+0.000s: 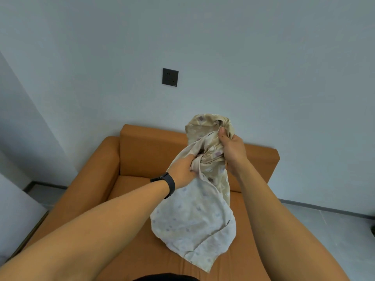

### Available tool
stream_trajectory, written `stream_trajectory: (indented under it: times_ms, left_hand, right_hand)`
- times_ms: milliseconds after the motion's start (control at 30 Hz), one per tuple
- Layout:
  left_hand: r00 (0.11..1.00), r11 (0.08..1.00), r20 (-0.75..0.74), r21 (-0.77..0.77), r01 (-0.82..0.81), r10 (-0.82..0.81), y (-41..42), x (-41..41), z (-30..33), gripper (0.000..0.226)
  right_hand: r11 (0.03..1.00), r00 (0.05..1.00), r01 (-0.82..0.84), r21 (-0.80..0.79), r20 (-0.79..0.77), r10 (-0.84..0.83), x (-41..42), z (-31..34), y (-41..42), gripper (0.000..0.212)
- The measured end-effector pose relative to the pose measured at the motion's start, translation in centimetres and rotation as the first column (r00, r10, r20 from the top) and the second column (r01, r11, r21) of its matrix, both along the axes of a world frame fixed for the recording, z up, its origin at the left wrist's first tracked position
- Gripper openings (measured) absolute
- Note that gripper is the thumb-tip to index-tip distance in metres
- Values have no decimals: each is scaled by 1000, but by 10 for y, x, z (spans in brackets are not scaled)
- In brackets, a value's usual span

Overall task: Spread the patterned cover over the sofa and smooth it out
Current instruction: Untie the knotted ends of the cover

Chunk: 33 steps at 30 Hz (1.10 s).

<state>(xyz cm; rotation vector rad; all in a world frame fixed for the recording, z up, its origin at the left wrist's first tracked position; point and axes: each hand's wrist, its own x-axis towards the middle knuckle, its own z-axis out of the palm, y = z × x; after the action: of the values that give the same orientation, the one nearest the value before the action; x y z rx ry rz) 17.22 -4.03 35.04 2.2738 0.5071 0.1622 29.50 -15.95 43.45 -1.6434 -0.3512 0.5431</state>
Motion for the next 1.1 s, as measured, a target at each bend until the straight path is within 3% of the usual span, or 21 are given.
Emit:
stream_trajectory:
  times_ms: [67,200,400,533,667,767,833,967,1033,1100]
  left_hand:
    - [999,995,-47,94,-21,26,13,0,1,5]
    - [982,960,25,210,-188,187,48,-2,15,19]
    - [851,786,157,329,-523,501,123,-5,57,17]
    - [901,844,-6,352,-404,434,118,-5,41,19]
    - [944,930,-123,246,-271,308,78,-5,11,22]
    - [987,973,-61,187,-137,151,39,3,-2,16]
    - [1000,999,21,47,-14,13,17,8,1,20]
    - [986,976,168,-216,39,-2,0,14,3,14]
    - [987,923,163,-377,74,-12,-3,12,1,27]
    - [993,909,96,-405,96,-62,-4,12,-3,17]
  right_hand:
    - [1000,999,20,-22,32,-19,10,0,-6,38]
    - [995,992,96,-34,87,-92,27,6,-19,33]
    - [972,962,228,-64,168,-215,50,12,-35,36]
    - [986,974,138,-93,191,-118,37,7,-23,47]
    - [986,982,88,-141,181,-61,17,-15,-7,44]
    - [987,988,40,-156,157,-15,12,-34,-1,38]
    - [989,989,8,-147,148,14,8,-37,-1,35]
    - [995,990,-75,-61,113,82,-3,-30,-1,28]
    - [995,988,-101,-25,114,103,-4,-25,-2,25]
    - [994,987,-103,-20,126,105,-1,-22,-4,21]
